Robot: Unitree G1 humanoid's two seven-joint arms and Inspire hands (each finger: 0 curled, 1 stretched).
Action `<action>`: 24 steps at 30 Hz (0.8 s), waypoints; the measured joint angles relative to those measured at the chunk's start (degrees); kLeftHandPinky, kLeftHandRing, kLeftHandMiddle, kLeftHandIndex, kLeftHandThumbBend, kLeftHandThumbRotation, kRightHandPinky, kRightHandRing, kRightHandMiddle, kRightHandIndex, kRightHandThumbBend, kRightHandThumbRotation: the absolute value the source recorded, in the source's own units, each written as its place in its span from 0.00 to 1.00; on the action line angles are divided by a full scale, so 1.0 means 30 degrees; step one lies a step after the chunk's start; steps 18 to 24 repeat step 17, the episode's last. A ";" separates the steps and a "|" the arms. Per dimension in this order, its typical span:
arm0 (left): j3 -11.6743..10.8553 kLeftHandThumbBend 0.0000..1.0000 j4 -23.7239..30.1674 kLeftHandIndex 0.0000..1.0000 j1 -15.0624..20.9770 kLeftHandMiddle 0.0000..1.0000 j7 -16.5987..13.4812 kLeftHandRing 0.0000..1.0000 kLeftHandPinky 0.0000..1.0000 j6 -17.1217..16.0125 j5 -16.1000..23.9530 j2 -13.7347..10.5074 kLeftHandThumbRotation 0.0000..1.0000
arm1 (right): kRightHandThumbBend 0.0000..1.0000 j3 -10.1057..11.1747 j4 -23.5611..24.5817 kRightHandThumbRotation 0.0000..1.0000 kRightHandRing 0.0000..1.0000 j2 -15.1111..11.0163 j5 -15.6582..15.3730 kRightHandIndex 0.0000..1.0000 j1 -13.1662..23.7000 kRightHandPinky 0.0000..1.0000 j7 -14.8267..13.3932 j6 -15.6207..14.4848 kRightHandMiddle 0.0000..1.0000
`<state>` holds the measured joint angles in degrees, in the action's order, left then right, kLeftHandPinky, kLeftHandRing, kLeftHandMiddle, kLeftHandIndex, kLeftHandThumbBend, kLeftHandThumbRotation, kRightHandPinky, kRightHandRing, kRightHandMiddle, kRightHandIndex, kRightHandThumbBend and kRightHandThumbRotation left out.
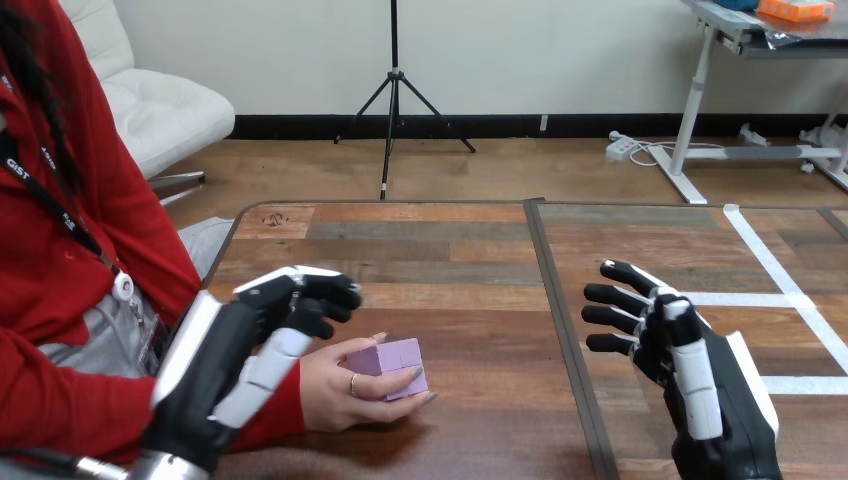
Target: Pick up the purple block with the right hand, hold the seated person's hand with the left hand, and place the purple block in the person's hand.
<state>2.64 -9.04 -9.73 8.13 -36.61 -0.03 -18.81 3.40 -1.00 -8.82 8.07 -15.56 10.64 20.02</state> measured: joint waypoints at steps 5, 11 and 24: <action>-0.0296 0.69 0.0026 0.61 -0.0328 0.65 0.0537 0.63 0.57 -0.0007 -0.1227 0.0172 1.00 | 0.80 0.0025 -0.0005 1.00 0.75 0.0314 0.0414 0.81 -0.0270 0.67 0.0115 0.0383 0.78; -0.0556 0.64 0.0173 0.62 -0.0721 0.67 0.0978 0.65 0.56 0.0248 -0.2312 0.0577 1.00 | 0.80 0.0147 -0.0007 1.00 0.74 0.0642 0.0818 0.80 -0.0472 0.67 0.0188 0.0668 0.78; -0.0617 0.58 0.0188 0.62 -0.1010 0.68 0.1327 0.66 0.55 0.0341 -0.2895 0.0851 1.00 | 0.79 0.0286 -0.0055 1.00 0.74 0.0761 0.1077 0.80 -0.0562 0.67 0.0409 0.0900 0.78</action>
